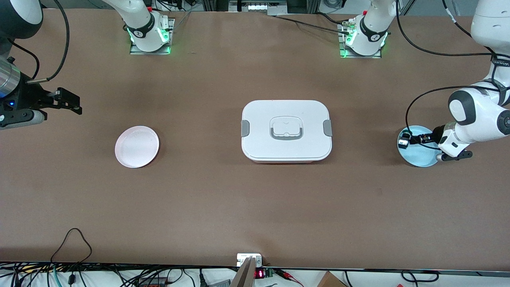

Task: Transfer orange switch to right arm and place
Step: 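Close the left gripper on the orange switch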

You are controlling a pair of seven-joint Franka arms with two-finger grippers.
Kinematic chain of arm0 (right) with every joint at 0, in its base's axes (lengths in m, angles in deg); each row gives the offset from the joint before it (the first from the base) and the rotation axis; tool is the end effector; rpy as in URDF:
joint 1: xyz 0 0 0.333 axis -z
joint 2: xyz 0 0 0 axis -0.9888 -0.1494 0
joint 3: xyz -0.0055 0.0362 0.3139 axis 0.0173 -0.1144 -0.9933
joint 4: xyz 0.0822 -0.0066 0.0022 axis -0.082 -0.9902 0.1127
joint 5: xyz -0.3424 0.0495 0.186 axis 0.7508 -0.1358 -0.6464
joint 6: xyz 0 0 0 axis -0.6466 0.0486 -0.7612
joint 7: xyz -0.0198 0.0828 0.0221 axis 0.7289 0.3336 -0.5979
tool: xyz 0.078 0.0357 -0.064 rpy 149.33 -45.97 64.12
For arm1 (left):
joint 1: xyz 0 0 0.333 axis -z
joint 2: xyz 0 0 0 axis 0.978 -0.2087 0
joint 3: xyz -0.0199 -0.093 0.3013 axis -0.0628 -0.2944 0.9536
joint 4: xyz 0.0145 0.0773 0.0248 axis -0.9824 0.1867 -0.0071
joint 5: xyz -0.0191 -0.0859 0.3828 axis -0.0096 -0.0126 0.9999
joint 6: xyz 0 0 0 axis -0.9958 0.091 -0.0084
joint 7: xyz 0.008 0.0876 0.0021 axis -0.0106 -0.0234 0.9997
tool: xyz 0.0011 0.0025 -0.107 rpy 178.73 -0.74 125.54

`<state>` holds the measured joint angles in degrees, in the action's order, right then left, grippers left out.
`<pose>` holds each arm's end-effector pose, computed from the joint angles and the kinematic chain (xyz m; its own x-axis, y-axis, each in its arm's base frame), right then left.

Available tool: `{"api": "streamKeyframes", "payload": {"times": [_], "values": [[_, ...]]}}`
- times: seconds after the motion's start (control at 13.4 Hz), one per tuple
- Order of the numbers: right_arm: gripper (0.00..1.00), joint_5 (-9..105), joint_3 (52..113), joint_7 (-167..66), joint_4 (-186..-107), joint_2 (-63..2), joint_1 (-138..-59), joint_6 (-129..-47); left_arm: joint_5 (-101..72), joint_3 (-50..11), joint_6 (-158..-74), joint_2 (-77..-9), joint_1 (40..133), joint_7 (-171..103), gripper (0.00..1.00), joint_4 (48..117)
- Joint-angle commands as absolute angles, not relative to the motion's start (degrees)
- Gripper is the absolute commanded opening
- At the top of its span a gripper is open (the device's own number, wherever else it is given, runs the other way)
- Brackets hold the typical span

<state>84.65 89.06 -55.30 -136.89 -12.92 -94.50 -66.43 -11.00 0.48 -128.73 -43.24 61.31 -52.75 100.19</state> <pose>0.5908 0.0158 0.5770 0.9826 0.1839 -0.0255 0.1842 -0.9829 0.0066 0.5427 0.1787 0.2026 0.9623 0.1653 -0.2159 0.1884 -0.9779 0.0909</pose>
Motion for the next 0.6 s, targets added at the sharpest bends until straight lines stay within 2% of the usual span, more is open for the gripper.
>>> {"api": "streamKeyframes", "payload": {"times": [0.0,0.52], "values": [[1.00,84.40,89.06,-55.33,-135.78,-13.50,-94.33,-66.37,-11.95,0.85,-121.22,-41.08,61.87,-51.82,0.00,97.39],[1.00,84.40,89.06,-55.33,-135.78,-13.50,-94.33,-66.37,-11.25,0.67,-114.88,-35.98,63.98,-52.35,0.00,96.85]]}}
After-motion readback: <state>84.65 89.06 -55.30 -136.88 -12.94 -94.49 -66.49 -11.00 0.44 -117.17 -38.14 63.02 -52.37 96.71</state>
